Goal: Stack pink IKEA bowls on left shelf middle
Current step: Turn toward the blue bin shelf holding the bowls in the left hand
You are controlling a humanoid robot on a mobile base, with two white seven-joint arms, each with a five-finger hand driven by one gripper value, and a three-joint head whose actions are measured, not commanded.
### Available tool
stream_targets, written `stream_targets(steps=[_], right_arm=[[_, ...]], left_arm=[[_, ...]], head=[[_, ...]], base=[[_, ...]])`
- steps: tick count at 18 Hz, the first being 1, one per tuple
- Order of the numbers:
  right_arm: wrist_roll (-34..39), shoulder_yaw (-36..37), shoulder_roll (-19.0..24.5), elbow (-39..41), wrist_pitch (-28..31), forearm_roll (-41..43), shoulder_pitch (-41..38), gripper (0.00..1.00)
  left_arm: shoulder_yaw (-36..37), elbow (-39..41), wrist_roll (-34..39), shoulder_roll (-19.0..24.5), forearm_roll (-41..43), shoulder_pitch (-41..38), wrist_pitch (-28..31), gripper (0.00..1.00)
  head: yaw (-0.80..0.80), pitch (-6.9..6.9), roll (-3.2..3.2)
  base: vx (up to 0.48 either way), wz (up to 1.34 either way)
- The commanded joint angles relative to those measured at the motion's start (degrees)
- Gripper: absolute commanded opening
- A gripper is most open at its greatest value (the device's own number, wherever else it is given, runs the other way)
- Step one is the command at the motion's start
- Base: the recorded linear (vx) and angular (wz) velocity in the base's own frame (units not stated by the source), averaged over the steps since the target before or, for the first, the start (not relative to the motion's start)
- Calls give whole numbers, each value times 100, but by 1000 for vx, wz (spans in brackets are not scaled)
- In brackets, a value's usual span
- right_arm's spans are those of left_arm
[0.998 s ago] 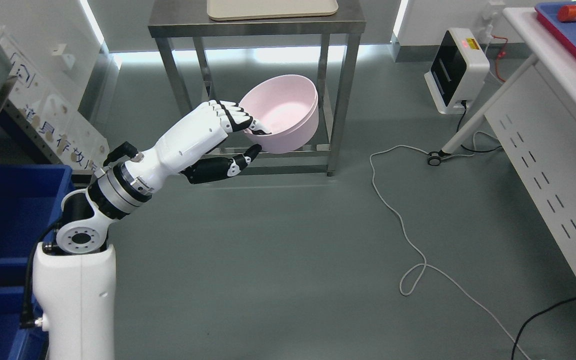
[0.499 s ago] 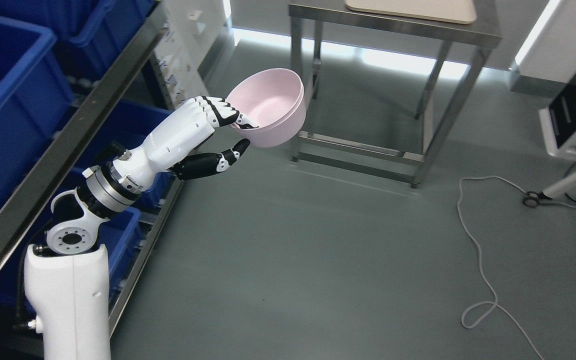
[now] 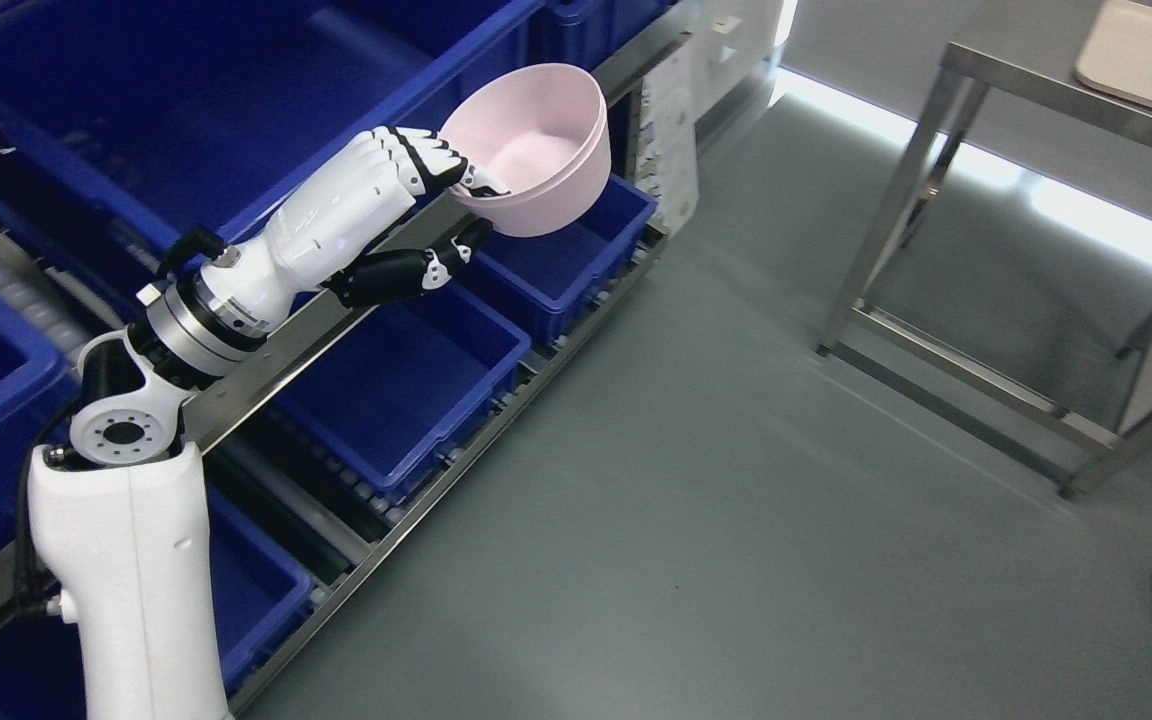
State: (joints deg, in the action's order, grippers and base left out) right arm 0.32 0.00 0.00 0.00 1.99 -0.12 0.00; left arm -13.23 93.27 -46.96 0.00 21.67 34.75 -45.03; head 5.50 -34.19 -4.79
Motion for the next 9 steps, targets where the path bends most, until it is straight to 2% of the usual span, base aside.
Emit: stream_targets(steps=[1, 9], right_arm=[[4, 70, -100, 193, 3, 12, -167, 100], [4, 70, -100, 193, 3, 12, -167, 100]], left_arm=[[-40, 7, -50, 202, 47, 278, 3, 6], [-66, -28, -50, 492, 460, 821, 3, 6]], head=[[0, 0, 0], [0, 1, 0]], base=[[-102, 704], [-100, 722]])
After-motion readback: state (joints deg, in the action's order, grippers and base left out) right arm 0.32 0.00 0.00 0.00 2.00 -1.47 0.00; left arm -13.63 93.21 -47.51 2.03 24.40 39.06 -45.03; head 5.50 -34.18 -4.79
